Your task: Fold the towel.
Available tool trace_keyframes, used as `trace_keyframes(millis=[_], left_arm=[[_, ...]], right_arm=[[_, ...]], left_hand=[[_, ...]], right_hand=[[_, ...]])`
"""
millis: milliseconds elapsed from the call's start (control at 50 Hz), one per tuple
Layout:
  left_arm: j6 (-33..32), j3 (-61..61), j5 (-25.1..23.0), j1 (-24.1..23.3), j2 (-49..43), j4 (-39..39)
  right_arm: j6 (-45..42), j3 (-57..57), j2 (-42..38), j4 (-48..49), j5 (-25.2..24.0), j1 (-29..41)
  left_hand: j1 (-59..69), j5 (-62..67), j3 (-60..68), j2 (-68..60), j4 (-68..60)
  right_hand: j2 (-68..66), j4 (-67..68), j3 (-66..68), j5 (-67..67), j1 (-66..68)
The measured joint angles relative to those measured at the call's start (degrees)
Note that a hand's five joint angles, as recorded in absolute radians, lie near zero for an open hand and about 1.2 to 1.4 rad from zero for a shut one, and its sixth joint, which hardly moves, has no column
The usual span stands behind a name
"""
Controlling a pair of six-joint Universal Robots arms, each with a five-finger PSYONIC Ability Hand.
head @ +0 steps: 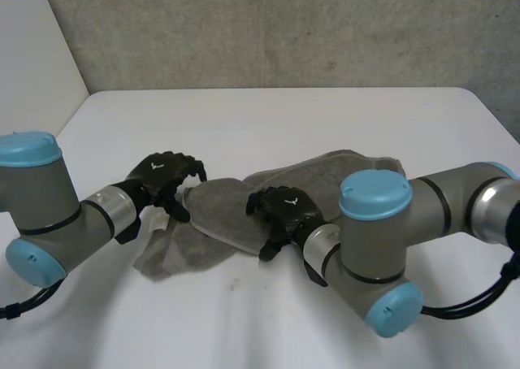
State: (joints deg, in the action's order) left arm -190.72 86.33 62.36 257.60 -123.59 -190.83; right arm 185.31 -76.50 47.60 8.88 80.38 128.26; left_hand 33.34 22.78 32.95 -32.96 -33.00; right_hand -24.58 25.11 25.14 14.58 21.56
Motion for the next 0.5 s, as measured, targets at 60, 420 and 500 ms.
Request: trace_keyframes(millis=[60,420,500], left_arm=[[-1.5,-0.1,-0.1,-0.1,-0.4,0.0],[-1.9,-1.4,0.2,-1.4,-1.3,-0.7],[-1.9,-1.5,0.2,-1.2,-0.7,-0.8]], right_arm=[[-0.3,2.9,-2.3,-0.1,1.1,0.1],[-6.8,4.6,-2.4,-0.9,5.3,-0.1],[-6.8,3.9,-1.8,-1.0,5.2,-0.1]], left_hand=[[3.9,4.3,4.2,-4.2,-4.2],[0.9,1.5,1.4,-1.2,-1.3],[-1.9,-1.4,-1.5,1.5,1.7]], right_hand=[[-18.9,17.8,17.7,16.7,15.4],[-11.5,10.2,10.8,10.9,9.5],[-11.5,10.2,10.6,10.7,9.5]])
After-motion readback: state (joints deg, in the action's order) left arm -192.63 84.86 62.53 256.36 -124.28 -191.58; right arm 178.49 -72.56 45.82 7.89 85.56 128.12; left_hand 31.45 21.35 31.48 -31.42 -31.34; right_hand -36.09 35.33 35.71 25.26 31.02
